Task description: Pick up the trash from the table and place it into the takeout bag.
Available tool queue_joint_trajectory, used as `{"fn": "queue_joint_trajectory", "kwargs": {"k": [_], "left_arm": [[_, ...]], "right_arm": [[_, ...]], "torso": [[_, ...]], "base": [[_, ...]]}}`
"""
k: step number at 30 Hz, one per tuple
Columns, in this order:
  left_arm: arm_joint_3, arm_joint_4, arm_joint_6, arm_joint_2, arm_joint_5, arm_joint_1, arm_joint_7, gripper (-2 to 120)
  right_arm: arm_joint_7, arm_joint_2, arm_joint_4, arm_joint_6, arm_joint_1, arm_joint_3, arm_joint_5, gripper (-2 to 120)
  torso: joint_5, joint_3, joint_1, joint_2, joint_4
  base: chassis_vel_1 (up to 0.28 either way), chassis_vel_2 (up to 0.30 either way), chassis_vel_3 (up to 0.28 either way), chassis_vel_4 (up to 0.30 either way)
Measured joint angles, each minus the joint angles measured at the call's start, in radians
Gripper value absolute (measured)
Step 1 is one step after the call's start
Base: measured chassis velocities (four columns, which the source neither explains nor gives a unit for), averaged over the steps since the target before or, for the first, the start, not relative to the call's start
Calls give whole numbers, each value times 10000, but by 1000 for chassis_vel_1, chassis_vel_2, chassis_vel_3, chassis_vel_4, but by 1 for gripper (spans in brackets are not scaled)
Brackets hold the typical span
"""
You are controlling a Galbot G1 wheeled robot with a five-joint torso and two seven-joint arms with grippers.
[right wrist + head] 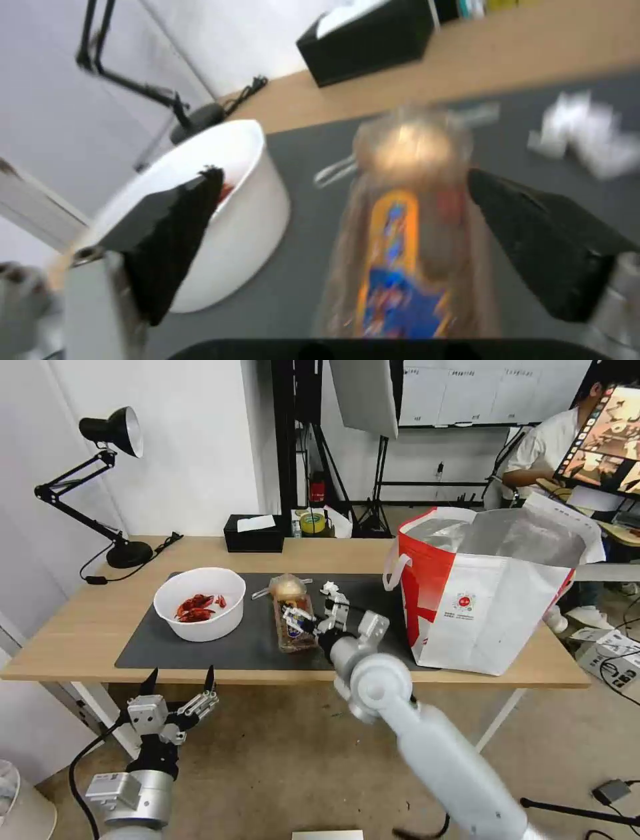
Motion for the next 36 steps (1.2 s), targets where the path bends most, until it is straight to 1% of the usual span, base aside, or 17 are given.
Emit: {"fn": "queue_joint_trajectory", "kwargs": {"k": [1, 2, 4, 5, 7, 8, 11, 12, 15, 16, 19, 20, 21, 23, 24, 26, 36], "left_arm": [[0, 0, 0, 0, 0, 0, 0, 100], [-1, 10, 4, 17, -32, -22, -1, 100], [0, 15, 9, 33, -82, -41, 0, 100], [0, 15, 9, 33, -82, -41, 0, 100], [1, 17, 13, 51, -144, -68, 1, 100], [1, 17, 13, 51, -144, -68, 1, 100], [11, 33, 16, 77, -197, -112, 3, 100], [11, 33, 16, 77, -197, -112, 3, 100], [24, 42, 20, 128, -275, -161, 6, 100], [24, 42, 20, 128, -275, -161, 6, 100], [33, 43, 50, 255, -385, -244, 9, 100], [33, 43, 50, 255, -385, -244, 9, 100], [37, 43, 52, 268, -396, -251, 10, 100], [52, 43, 56, 279, -414, -254, 11, 100], [52, 43, 56, 279, -414, -254, 11, 100], [56, 32, 57, 287, -419, -238, 12, 100], [53, -22, 112, 436, -724, -250, 13, 100]], "right_arm": [[0, 0, 0, 0, 0, 0, 0, 89], [-762, -303, -418, -224, 611, -299, -715, 84], [-1544, -513, -807, -381, 1082, -554, -1318, 76], [-1544, -513, -807, -381, 1082, -554, -1318, 76], [-2230, -708, -1311, -492, 1554, -898, -1623, 65], [-2230, -708, -1311, -492, 1554, -898, -1623, 65], [-3008, -795, -1982, -533, 1912, -1142, -2056, 51], [-3008, -795, -1982, -533, 1912, -1142, -2056, 51], [-3578, -805, -2442, -540, 2090, -1239, -2336, 36], [-3578, -805, -2442, -540, 2090, -1239, -2336, 36], [-4533, -823, -3064, -716, 2563, -1594, -2411, 21], [-4533, -823, -3064, -716, 2563, -1594, -2411, 21], [-4653, -806, -3187, -821, 2686, -1663, -2375, 18], [-4979, -732, -3510, -1266, 2993, -1804, -2308, 6], [-4979, -732, -3510, -1266, 2993, -1804, -2308, 6], [-5123, -688, -3675, -1535, 3127, -1888, -2303, 0], [-5228, -539, -4213, -1818, 3298, -2068, -2361, 0]], "torso": [[0, 0, 0, 0, 0], [0, 0, 0, 0, 0], [-2, 0, 0, 0, 2], [-2, 0, 0, 0, 2], [-1, 1, 0, 0, 0], [-1, 1, 0, 0, 0], [-1, 0, 0, 0, 1], [-1, 0, 0, 0, 1], [0, 0, 1, 0, 0], [0, 0, 1, 0, 0], [0, 0, 0, 0, 0], [0, 0, 0, 0, 0], [-1, 0, 0, 0, 0], [-1, 0, 1, 0, 0], [-1, 0, 1, 0, 0], [-1, -1, 1, 0, 0], [-1, 0, 0, 1, 0]], "base": [[0, 0, 0, 0], [0, 0, 0, 0], [0, 0, 0, 0], [0, 0, 0, 0], [0, 0, 0, 0], [0, 0, 0, 0], [0, 0, 0, 0], [0, 0, 0, 0], [0, 0, 0, 0], [0, 0, 0, 0], [0, 0, 0, 0], [0, 0, 0, 0], [0, 0, 0, 0], [0, 0, 0, 0], [0, 0, 0, 0], [0, 0, 0, 0], [0, 0, 0, 0]]}}
